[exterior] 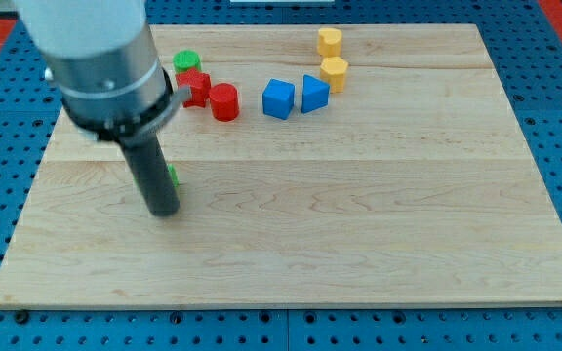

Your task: Move the green star to the top left

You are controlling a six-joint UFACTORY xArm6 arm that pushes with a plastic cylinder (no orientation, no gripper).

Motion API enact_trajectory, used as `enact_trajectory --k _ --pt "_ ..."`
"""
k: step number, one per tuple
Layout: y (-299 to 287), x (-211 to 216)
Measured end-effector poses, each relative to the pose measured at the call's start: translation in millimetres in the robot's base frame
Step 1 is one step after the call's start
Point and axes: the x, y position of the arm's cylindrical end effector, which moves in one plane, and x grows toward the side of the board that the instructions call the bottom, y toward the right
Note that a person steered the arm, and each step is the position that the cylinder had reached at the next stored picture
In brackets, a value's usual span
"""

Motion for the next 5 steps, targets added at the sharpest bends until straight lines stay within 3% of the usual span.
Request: enact_trajectory --k 2,3,4,5 --pt "-27.4 -127.0" --pt "-46.6 -147.3" --pt "-90.0 -140.1" --pt "-98.4 -176.8"
